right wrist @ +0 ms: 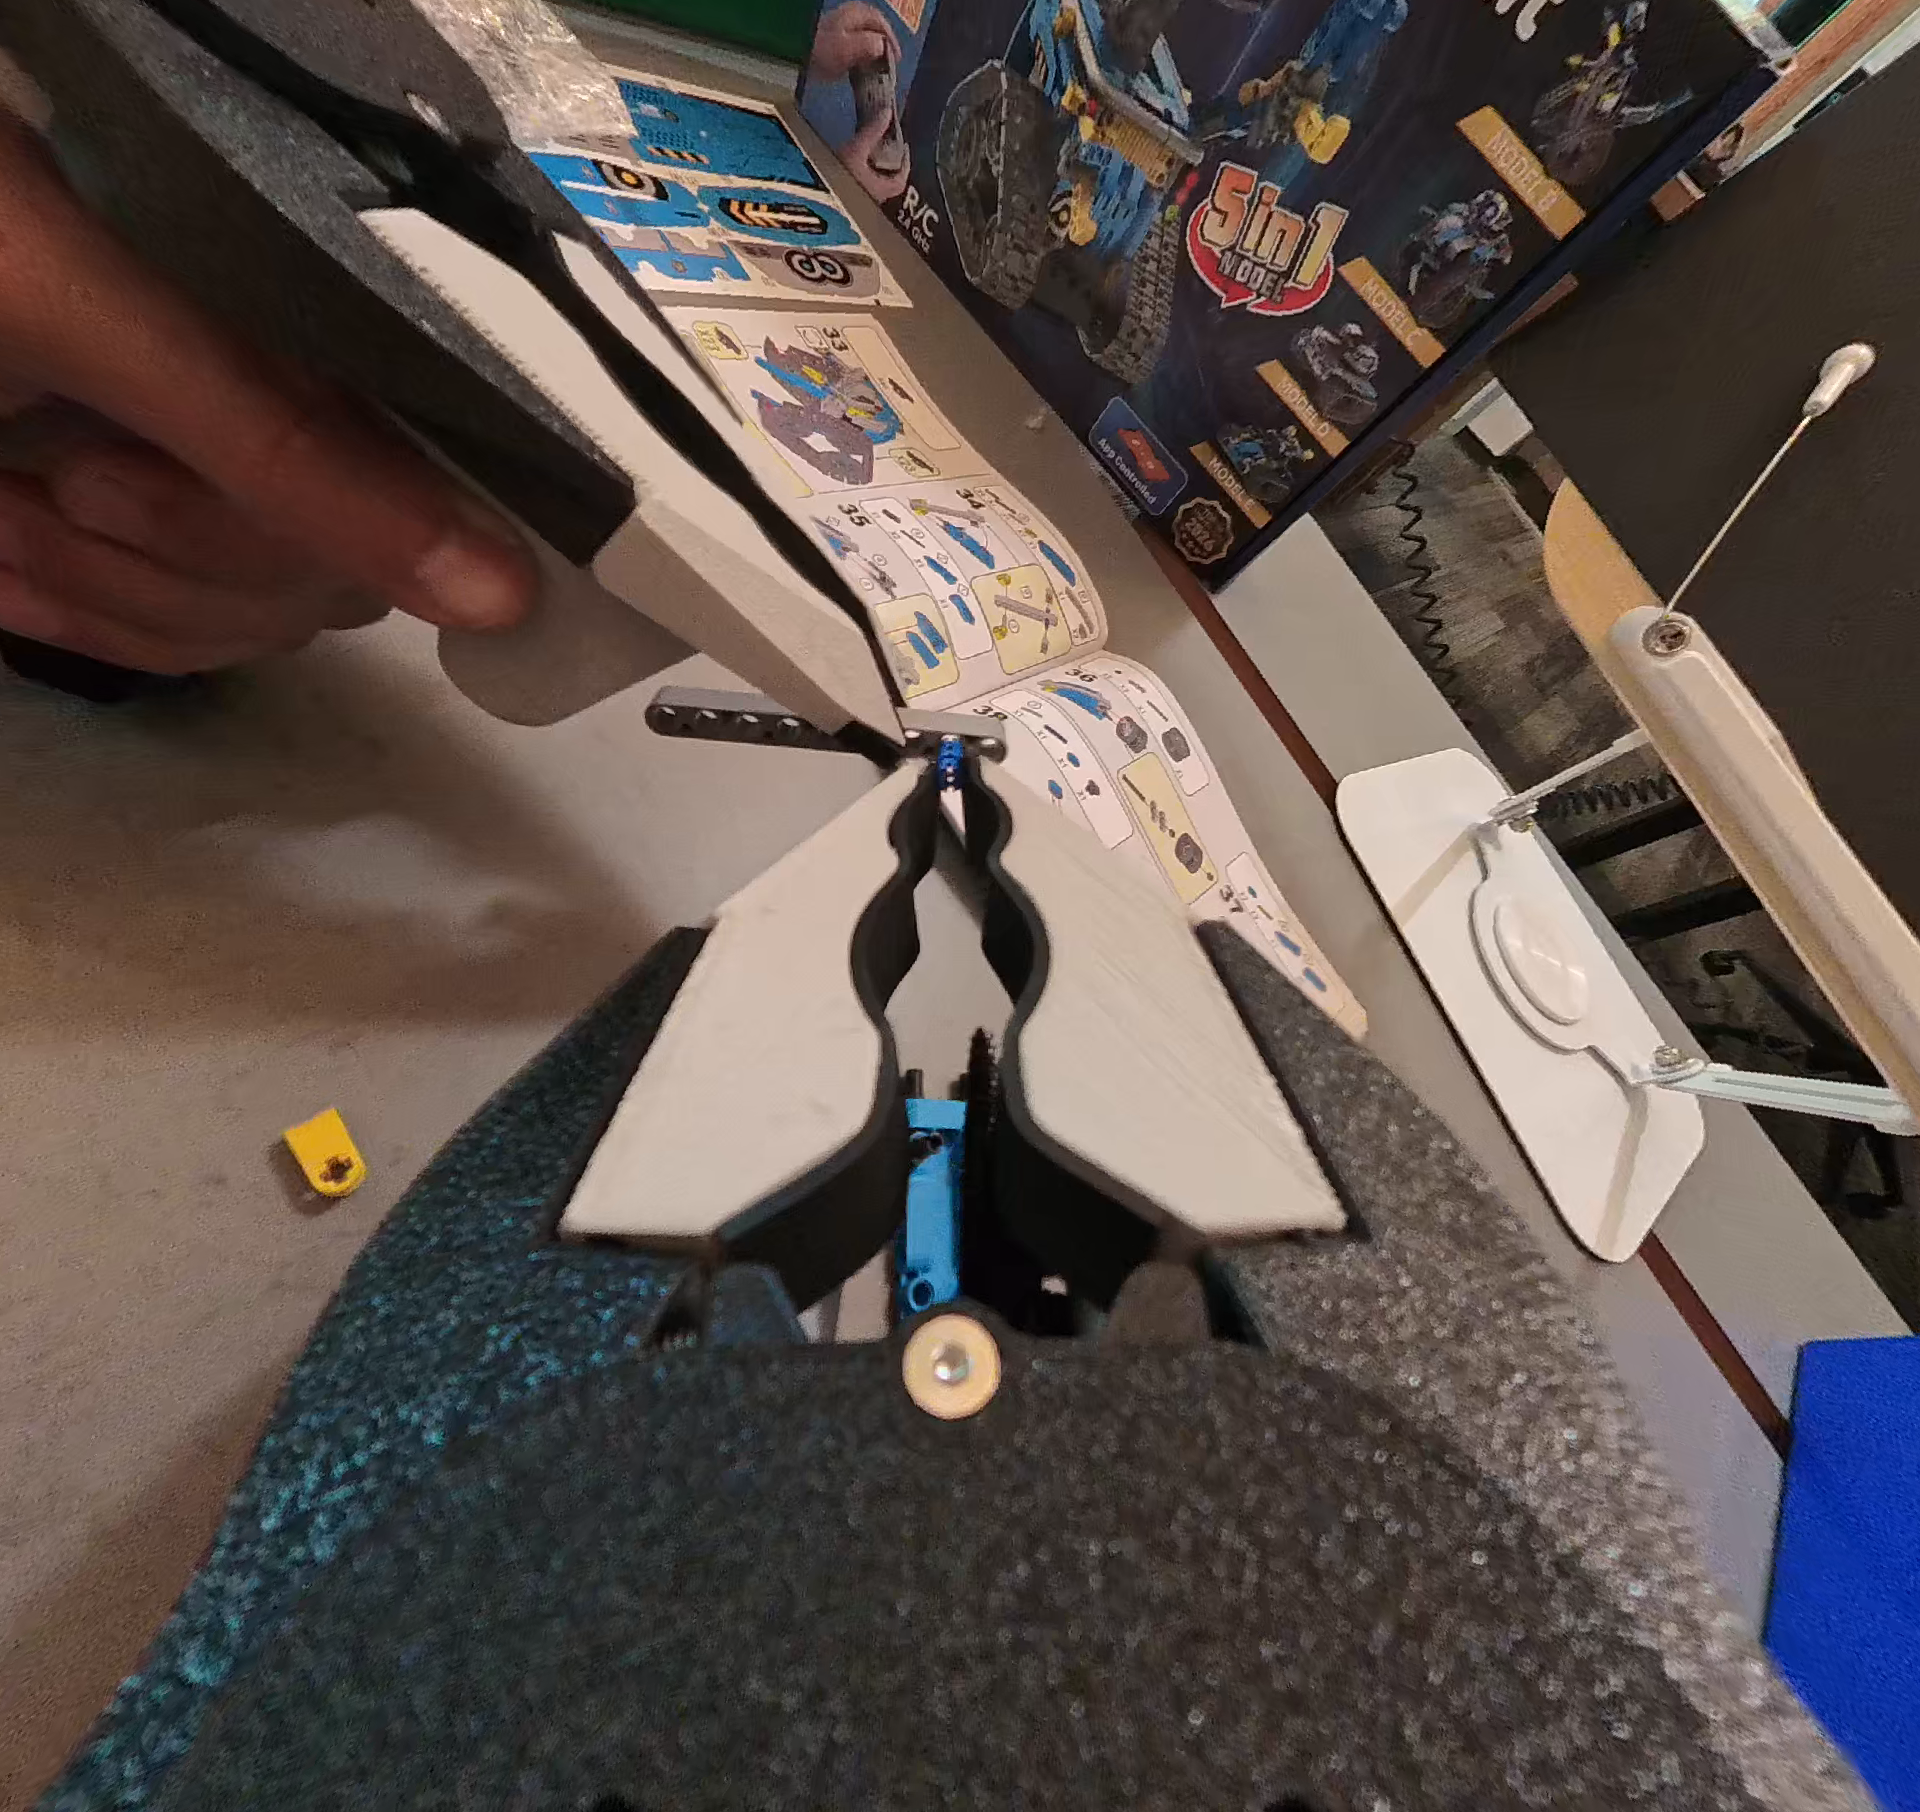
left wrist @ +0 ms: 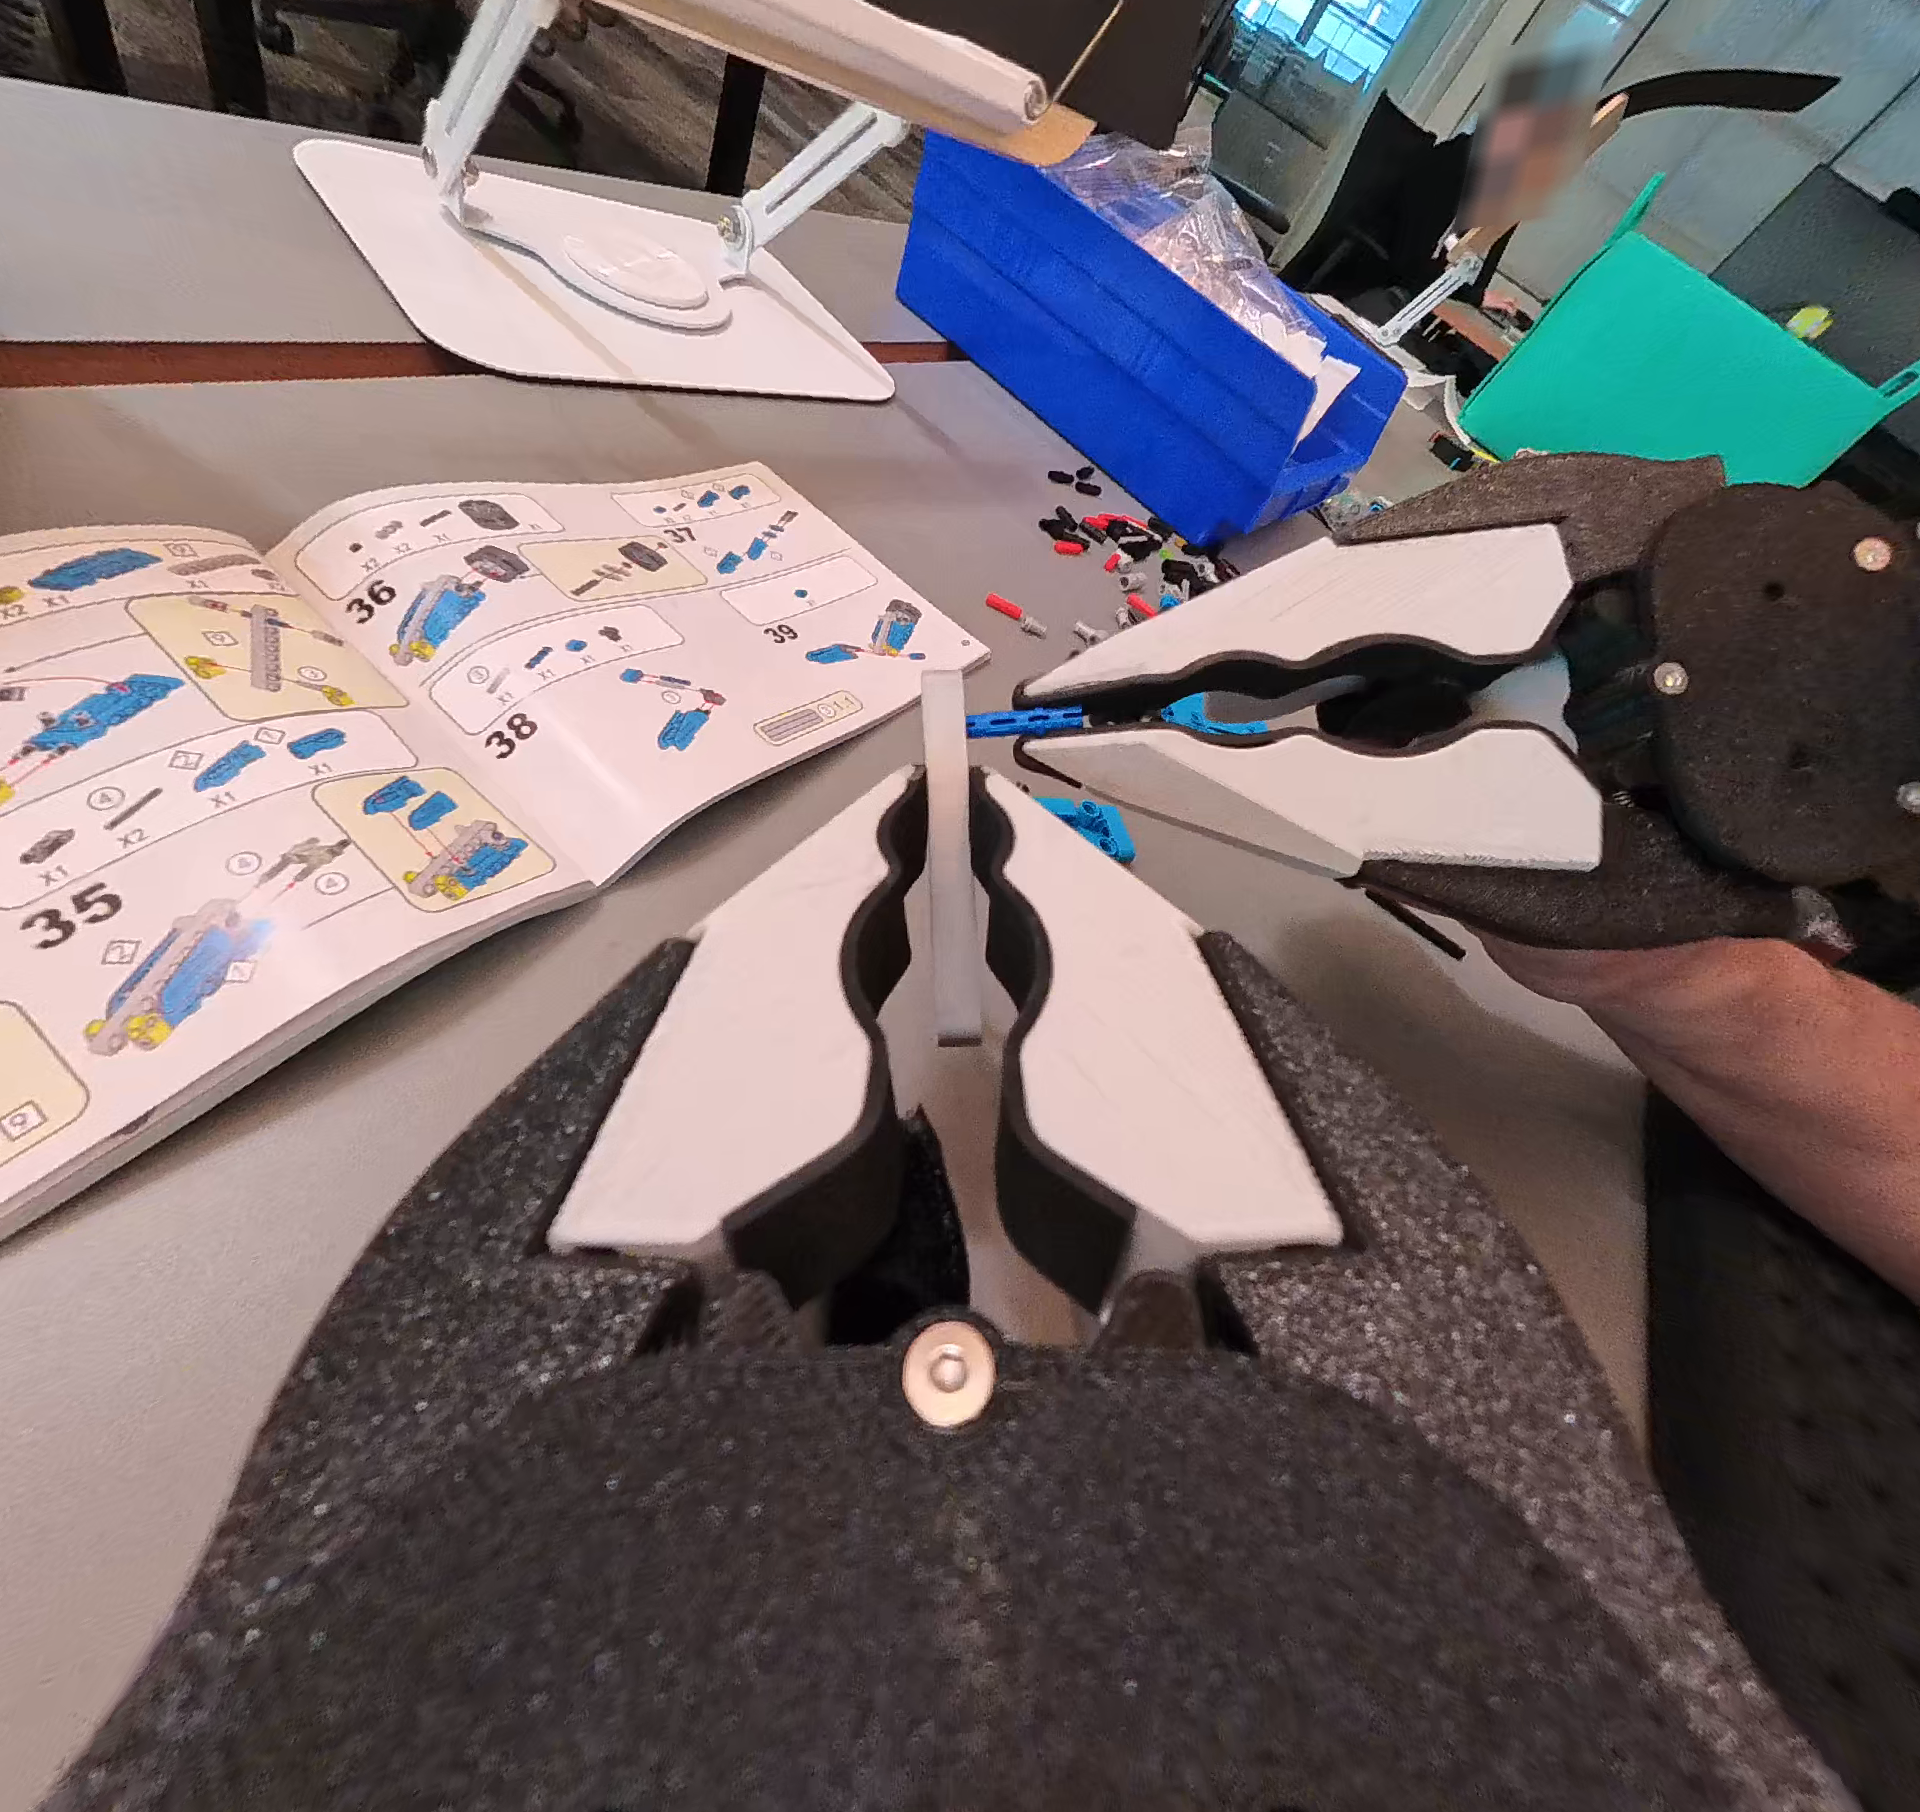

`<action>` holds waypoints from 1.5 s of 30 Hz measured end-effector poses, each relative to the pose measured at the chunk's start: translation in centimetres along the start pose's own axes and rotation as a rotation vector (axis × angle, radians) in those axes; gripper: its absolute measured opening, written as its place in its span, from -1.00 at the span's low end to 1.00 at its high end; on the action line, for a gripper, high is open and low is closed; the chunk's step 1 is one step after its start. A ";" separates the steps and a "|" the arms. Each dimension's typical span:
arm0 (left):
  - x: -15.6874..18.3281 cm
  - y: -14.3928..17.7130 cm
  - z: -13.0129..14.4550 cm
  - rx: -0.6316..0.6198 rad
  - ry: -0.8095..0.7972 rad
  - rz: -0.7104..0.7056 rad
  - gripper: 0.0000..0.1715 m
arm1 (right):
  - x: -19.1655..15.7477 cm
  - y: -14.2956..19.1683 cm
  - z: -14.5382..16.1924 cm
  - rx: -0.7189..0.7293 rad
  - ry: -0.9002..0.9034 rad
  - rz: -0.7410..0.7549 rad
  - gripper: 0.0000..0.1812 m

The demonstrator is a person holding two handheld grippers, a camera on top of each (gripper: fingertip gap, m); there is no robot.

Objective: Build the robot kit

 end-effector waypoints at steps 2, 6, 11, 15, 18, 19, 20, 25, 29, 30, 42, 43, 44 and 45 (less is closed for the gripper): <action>-0.2 0.0 0.1 0.004 0.059 0.025 -0.93 | 0.0 -0.1 0.1 -0.002 -0.022 -0.011 -0.96; -0.6 -0.2 0.4 0.005 0.137 0.052 -0.93 | 0.0 -0.4 0.5 -0.004 -0.091 -0.046 -0.95; -0.7 -0.3 0.6 -0.005 0.151 0.054 -0.93 | 0.0 -0.5 0.8 0.000 -0.136 -0.074 -0.95; -1.1 -0.3 0.9 0.005 0.279 0.111 -0.93 | -0.1 -0.7 1.0 0.008 -0.151 -0.087 -0.95; -1.1 -0.4 1.0 -0.011 0.246 0.089 -0.93 | -0.2 -0.8 1.0 0.002 -0.130 -0.081 -0.95; -1.1 -0.4 1.1 -0.020 0.214 0.074 -0.92 | -0.3 -0.9 1.1 -0.014 -0.110 -0.076 -0.95; -1.1 -0.4 1.1 -0.023 0.194 0.067 -0.93 | -0.4 -0.9 1.1 -0.018 -0.085 -0.064 -0.95; -1.2 -0.5 1.3 -0.033 0.240 0.090 -0.93 | -0.6 -1.0 1.3 -0.057 0.020 -0.047 -0.95; -1.1 -0.4 1.2 -0.027 0.238 0.101 -0.93 | -0.4 -0.9 1.2 -0.038 -0.140 -0.112 -0.95; -1.0 -0.4 1.3 -0.035 0.209 0.085 -0.93 | -0.2 -0.9 1.2 -0.030 -0.217 -0.146 -0.95; -0.9 -0.3 1.9 -0.128 0.012 -0.043 -0.93 | -0.7 -1.4 2.4 -0.049 -0.338 -0.243 -0.95; -1.0 -0.1 1.7 -0.115 0.053 -0.018 -0.93 | -0.8 -1.4 2.2 -0.049 -0.304 -0.223 -0.95; -1.1 0.0 1.6 -0.101 0.092 0.005 -0.93 | -0.9 -1.4 2.0 -0.047 -0.259 -0.195 -0.95; -1.2 0.0 1.6 -0.096 0.115 0.015 -0.93 | -0.9 -1.4 2.0 -0.059 -0.199 -0.167 -0.95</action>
Point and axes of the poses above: each gripper's, where its closed fingertips meet, y back along the fingers, z out of its underside, x = y × z across the jaws, the point moved 4 cm from there along y, back along the fingers, and after that the axes turned 3 degrees about z, right-handed, at the moved point
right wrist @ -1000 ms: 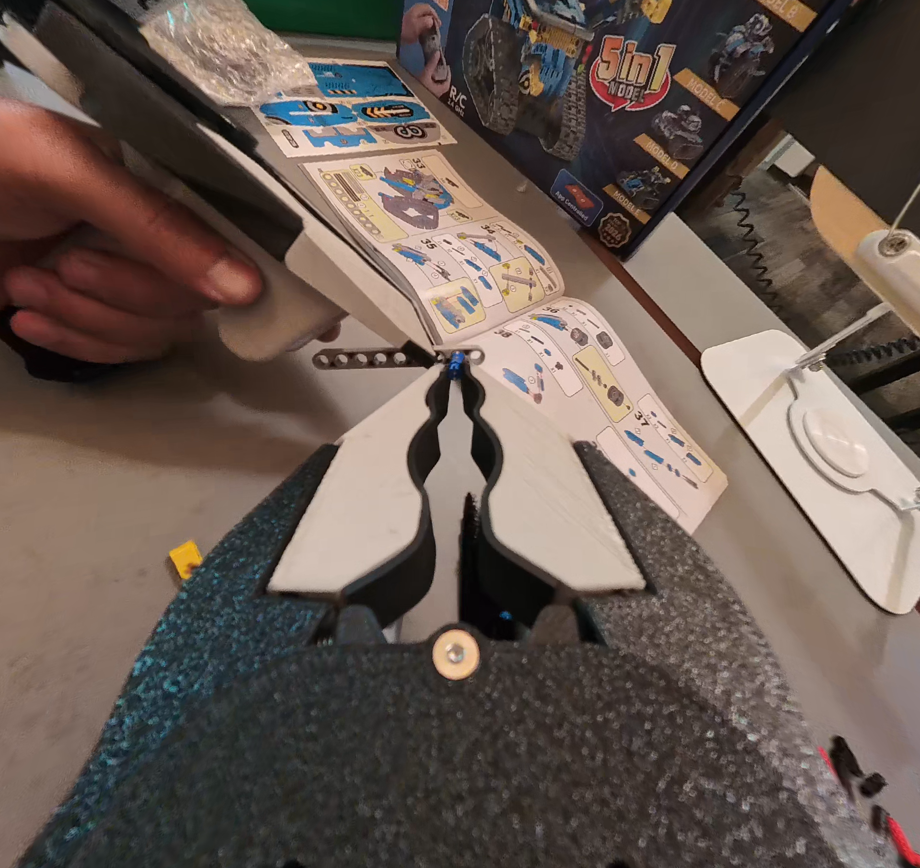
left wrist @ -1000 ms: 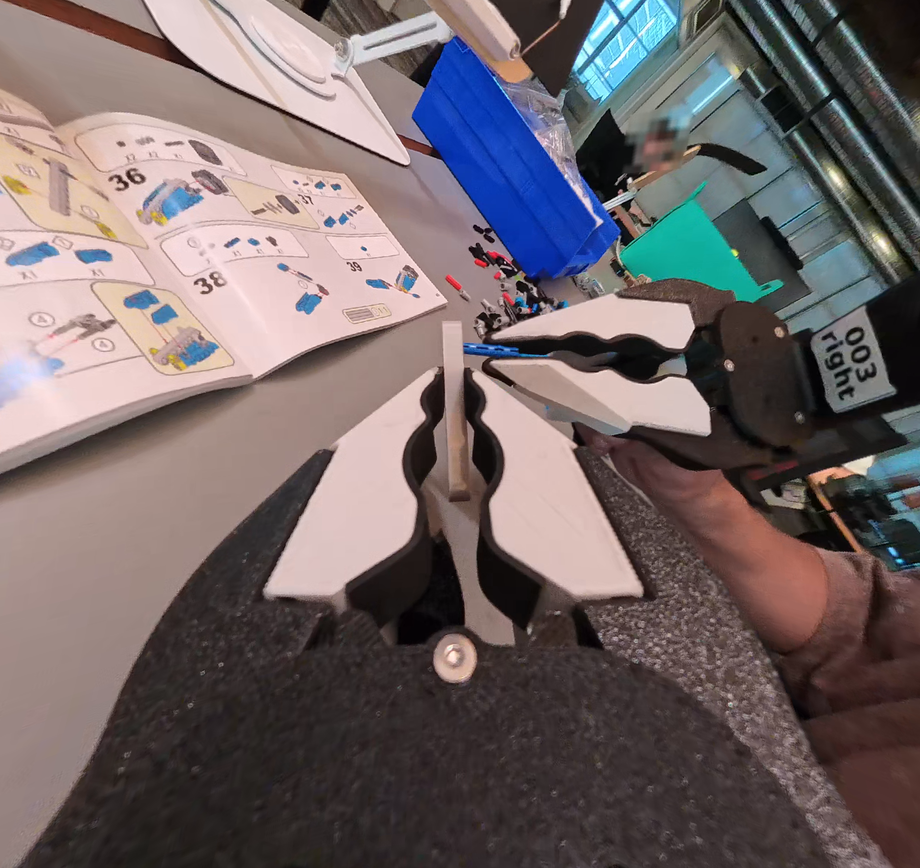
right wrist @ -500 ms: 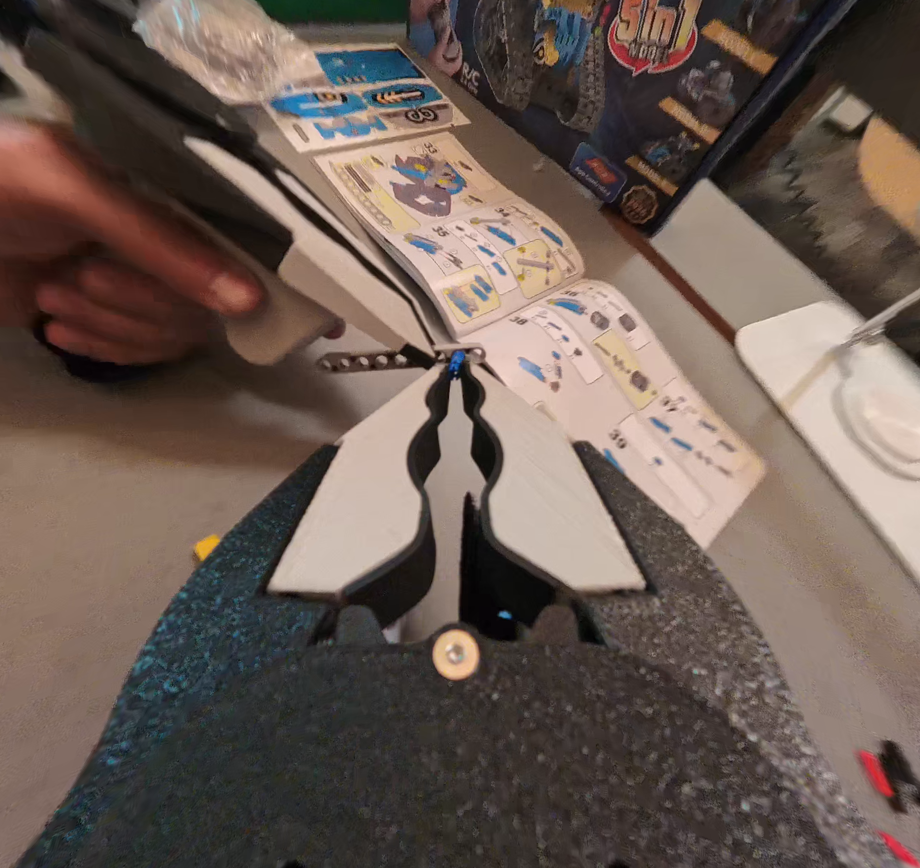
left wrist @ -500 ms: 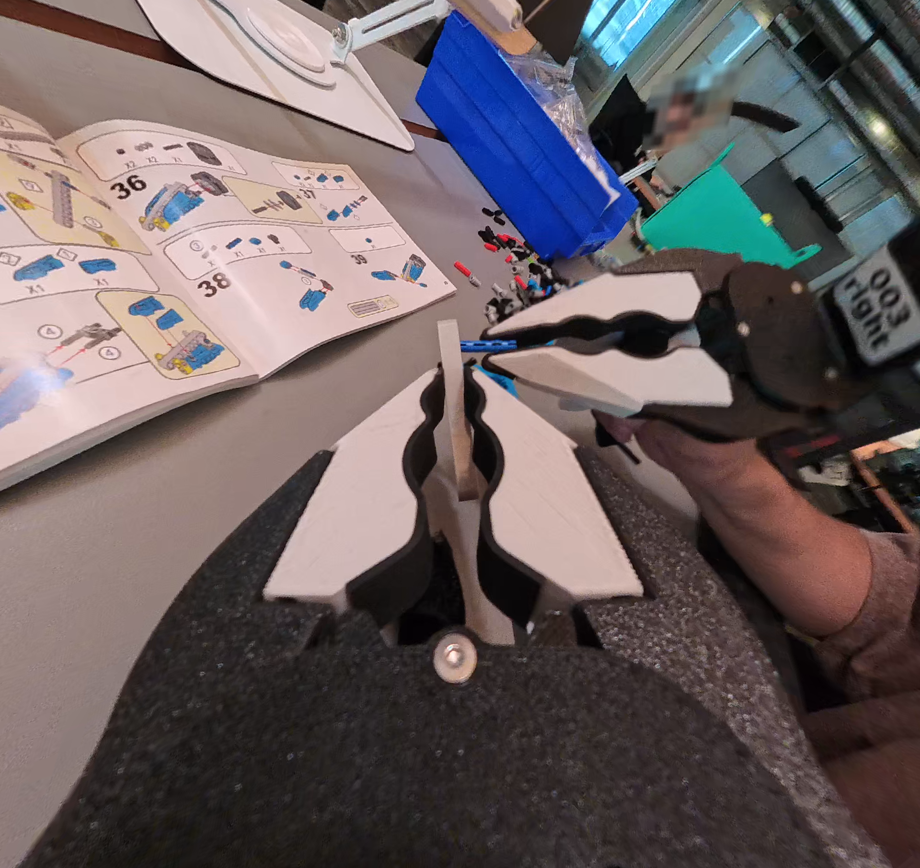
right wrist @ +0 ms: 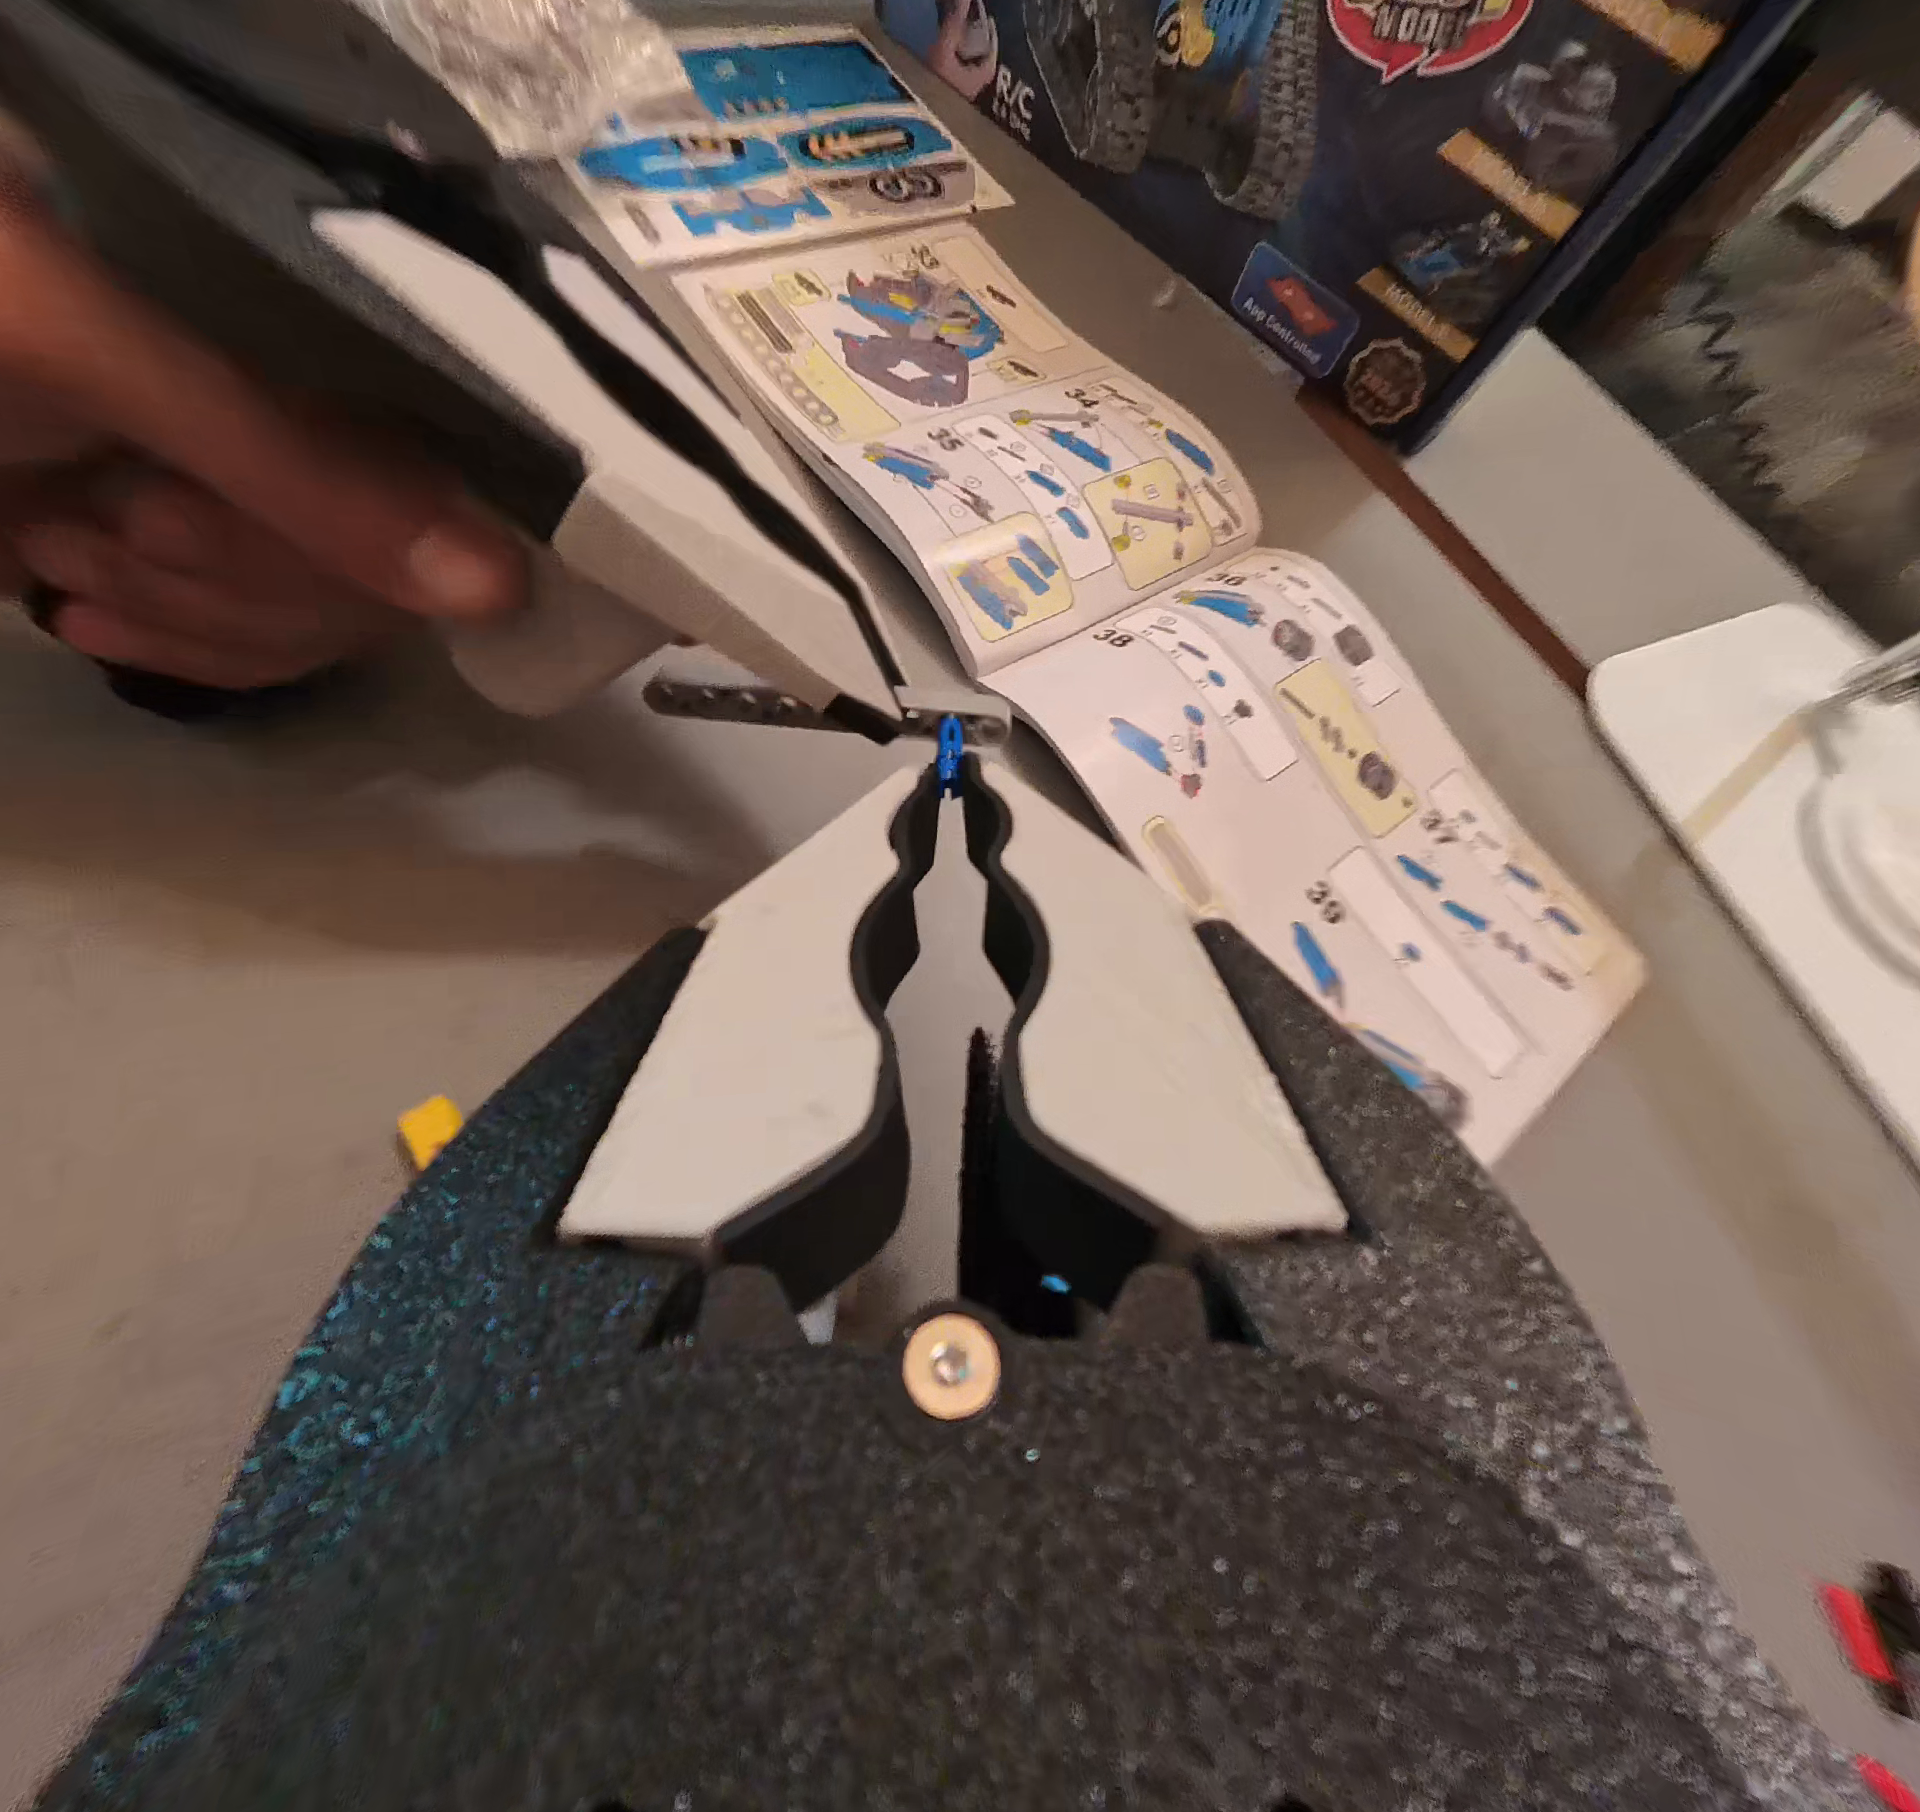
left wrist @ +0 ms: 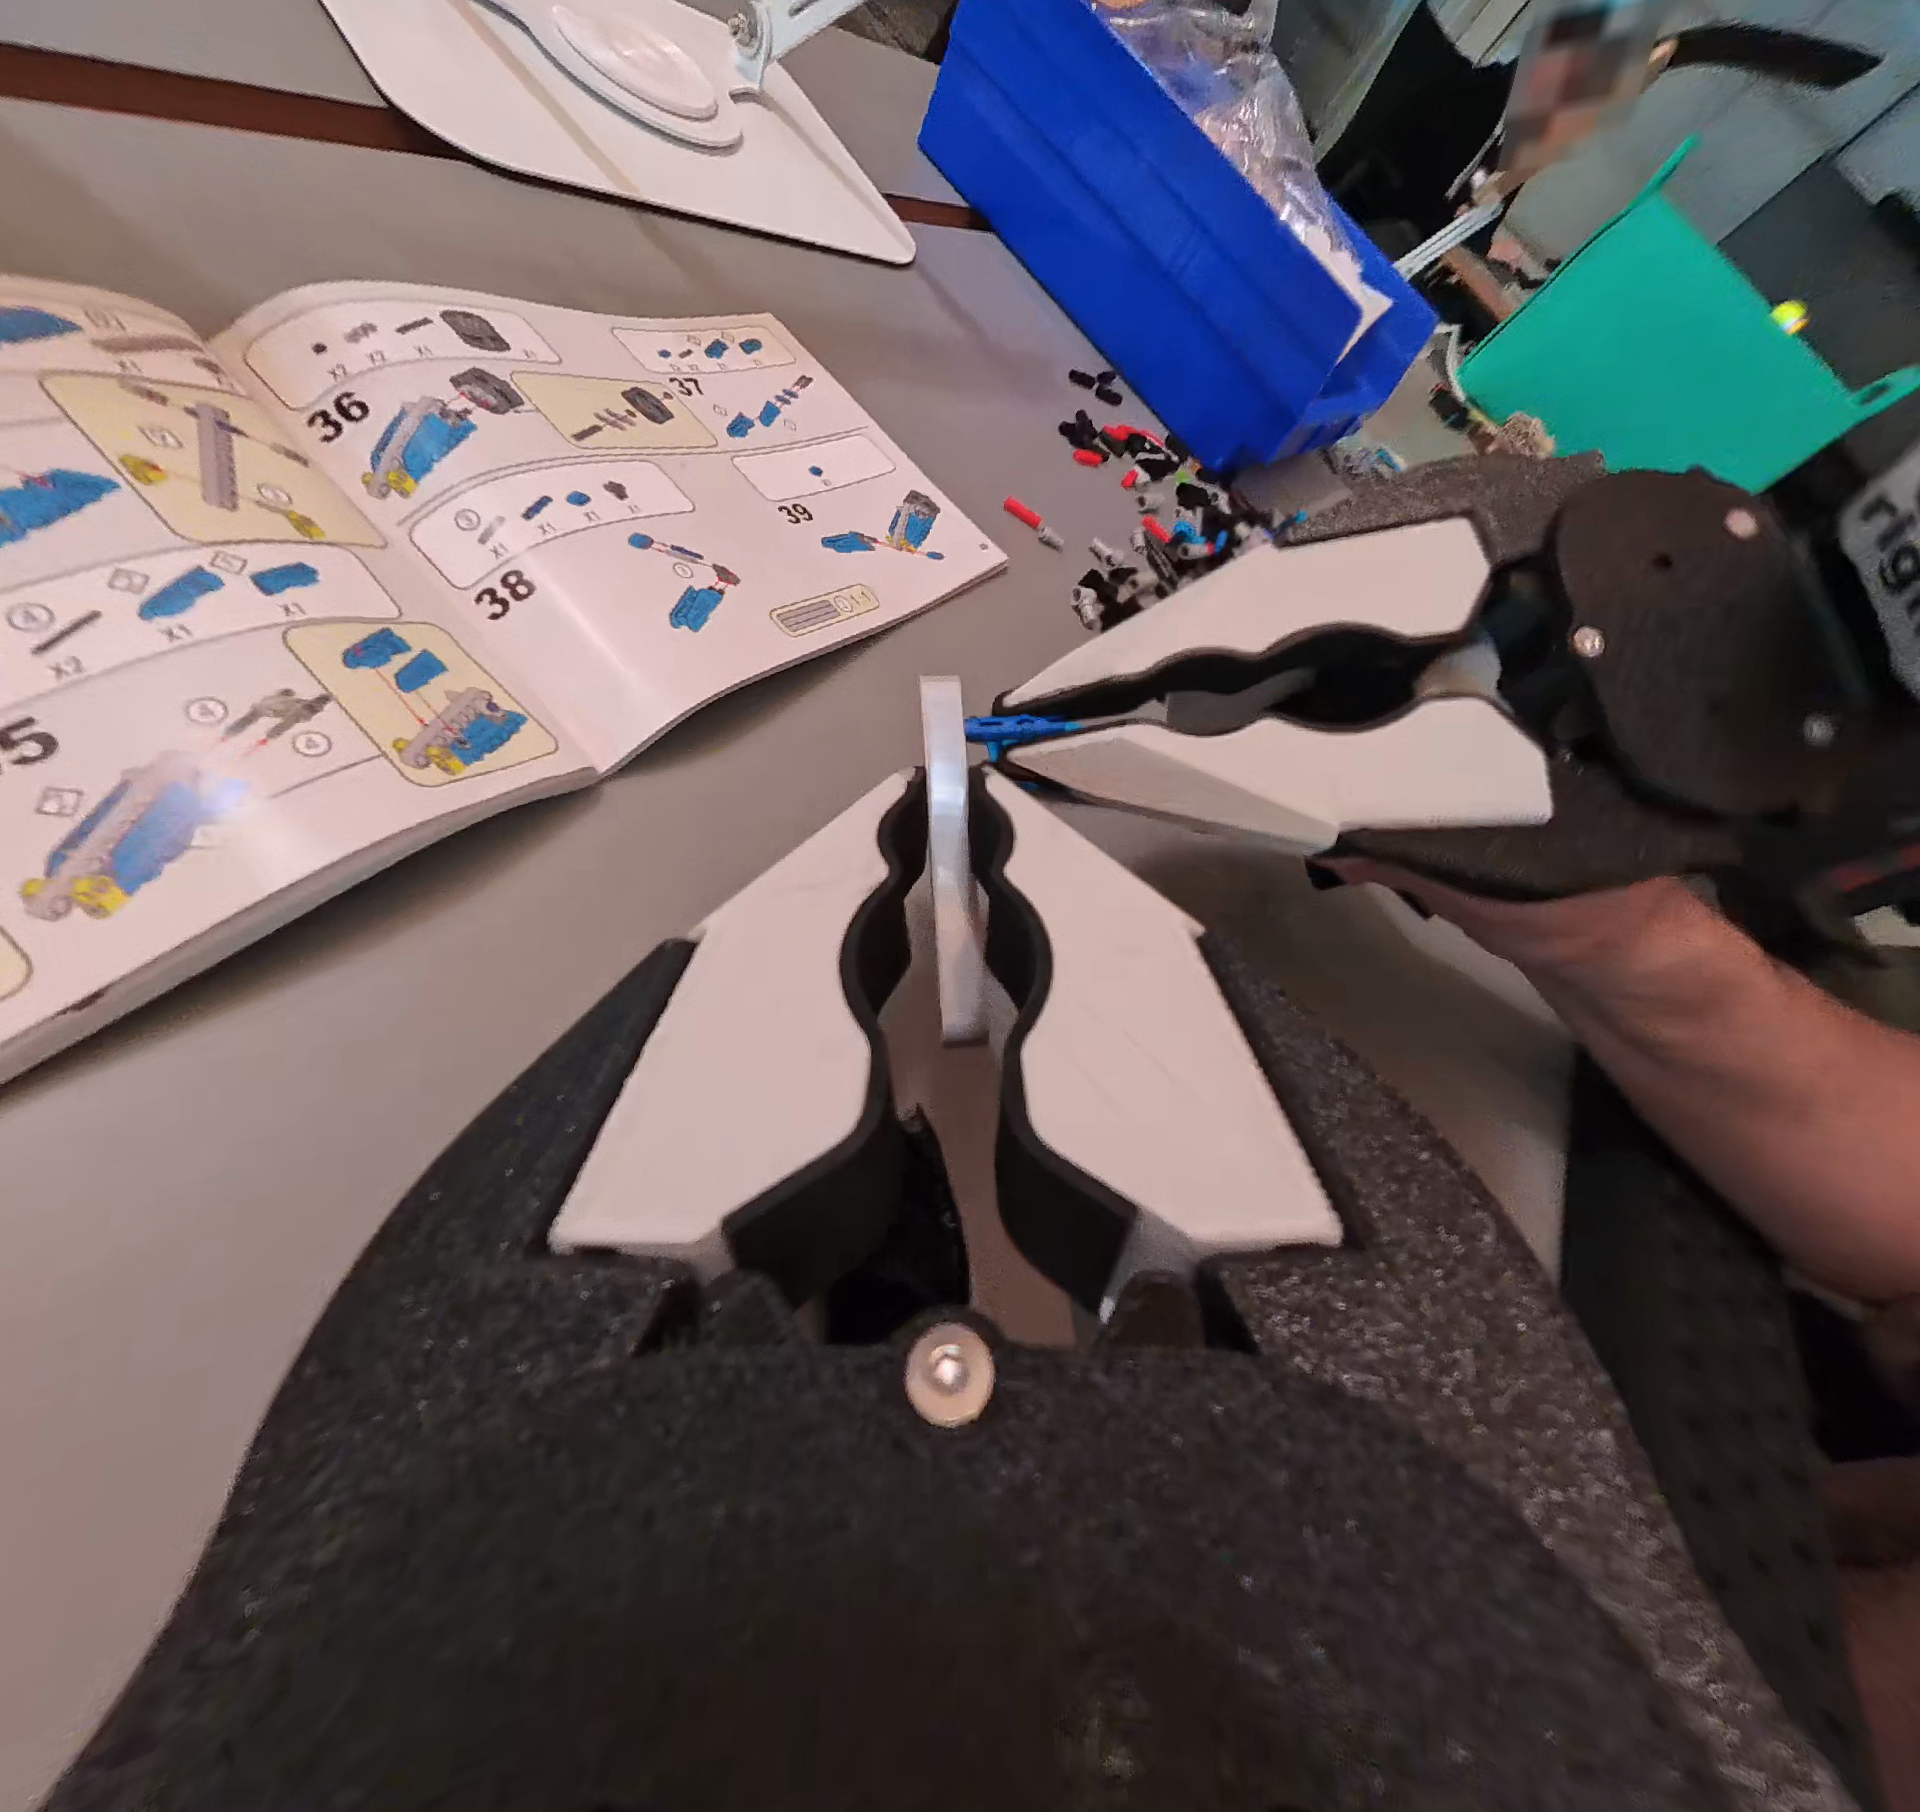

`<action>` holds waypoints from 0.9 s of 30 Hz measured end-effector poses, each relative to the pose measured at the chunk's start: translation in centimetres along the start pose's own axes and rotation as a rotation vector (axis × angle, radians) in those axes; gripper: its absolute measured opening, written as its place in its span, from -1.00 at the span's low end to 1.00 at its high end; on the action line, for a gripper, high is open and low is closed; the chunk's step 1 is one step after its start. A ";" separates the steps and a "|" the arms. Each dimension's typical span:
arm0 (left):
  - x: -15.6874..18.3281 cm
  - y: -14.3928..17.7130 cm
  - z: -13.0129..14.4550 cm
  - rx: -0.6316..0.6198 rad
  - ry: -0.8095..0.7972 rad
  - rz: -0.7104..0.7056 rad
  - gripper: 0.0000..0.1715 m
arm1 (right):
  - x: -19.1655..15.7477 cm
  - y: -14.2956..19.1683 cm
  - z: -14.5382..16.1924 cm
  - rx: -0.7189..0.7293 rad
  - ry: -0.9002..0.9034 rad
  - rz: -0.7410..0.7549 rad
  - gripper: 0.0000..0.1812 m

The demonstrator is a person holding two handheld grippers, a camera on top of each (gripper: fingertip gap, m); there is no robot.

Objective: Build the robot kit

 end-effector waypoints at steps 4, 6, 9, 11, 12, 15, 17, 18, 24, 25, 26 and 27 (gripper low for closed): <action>0.4 -0.2 -0.1 0.003 -0.104 -0.054 -0.93 | -0.1 -0.2 -0.1 -0.036 0.101 0.088 -0.95; 0.7 -0.2 -0.3 0.016 -0.119 -0.045 -0.93 | 0.2 0.1 -0.2 0.000 -0.021 0.035 -0.96; 0.6 -0.3 -0.3 0.007 -0.158 -0.075 -0.92 | 0.3 0.1 -0.1 0.011 -0.072 0.014 -0.95; 0.6 -0.2 -0.5 0.014 -0.154 -0.056 -0.92 | 0.2 0.2 -0.2 0.026 -0.054 0.012 -0.94; 0.6 0.0 -0.7 0.020 -0.177 -0.050 -0.92 | 0.3 0.4 -0.4 0.048 -0.065 -0.019 -0.93; 1.0 0.9 -1.5 0.029 -0.313 -0.041 -0.92 | 1.0 2.0 -0.4 0.113 -0.141 -0.171 -0.61; 2.2 1.2 -0.9 -0.017 -0.404 0.059 -0.92 | 1.0 3.4 -0.5 0.163 -0.181 -0.320 -0.51; 2.6 1.3 -0.7 -0.034 -0.455 0.075 -0.92 | 0.9 3.9 -0.6 0.185 -0.177 -0.368 -0.51; 5.1 1.4 1.5 -0.144 -0.587 0.237 -0.92 | -1.8 4.8 0.5 0.123 0.029 -0.488 -0.57; 5.2 1.3 1.8 -0.165 -0.599 0.250 -0.92 | -2.1 4.8 0.4 0.121 0.046 -0.488 -0.60; 5.3 1.2 2.0 -0.172 -0.613 0.247 -0.92 | -2.2 4.8 0.4 0.119 0.064 -0.481 -0.63; 5.3 1.1 2.2 -0.184 -0.620 0.245 -0.92 | -2.4 4.8 0.6 0.100 0.078 -0.491 -0.68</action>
Point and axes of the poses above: each gripper's, where its closed fingertips meet, y back along the fingers, z out of its underside, x = y × z across the jaws, the point moved 4 cm from there along y, back along the fingers, and after that the axes turned 3 degrees about z, right-handed, at the moved point
